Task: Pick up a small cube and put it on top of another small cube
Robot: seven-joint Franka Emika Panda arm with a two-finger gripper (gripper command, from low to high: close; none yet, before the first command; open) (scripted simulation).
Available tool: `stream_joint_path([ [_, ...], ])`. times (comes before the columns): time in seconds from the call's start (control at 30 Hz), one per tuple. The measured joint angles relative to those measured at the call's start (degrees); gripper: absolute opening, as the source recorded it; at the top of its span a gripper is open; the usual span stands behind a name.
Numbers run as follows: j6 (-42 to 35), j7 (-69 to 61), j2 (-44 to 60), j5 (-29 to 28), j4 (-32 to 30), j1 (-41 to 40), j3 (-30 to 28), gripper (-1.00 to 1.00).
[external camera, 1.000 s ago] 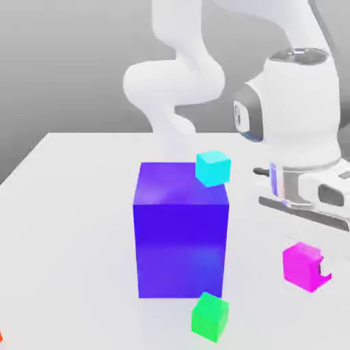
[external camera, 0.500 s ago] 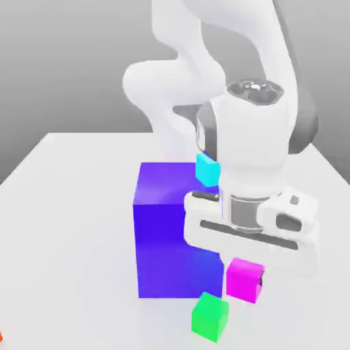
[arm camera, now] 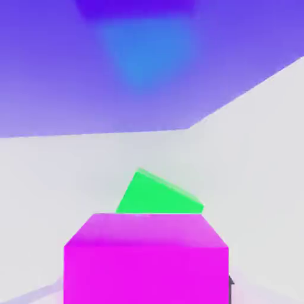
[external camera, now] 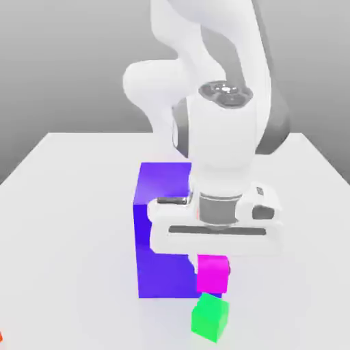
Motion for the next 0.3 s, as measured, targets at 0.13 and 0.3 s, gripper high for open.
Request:
stream_joint_path([
  [0.13, 4.0, 0.2, 4.1, -0.4, 0.2, 0.1, -0.2, -1.0],
  [0.3, 6.9, 0.2, 7.5, -0.4, 0.3, 0.0, -0.3, 1.0],
])
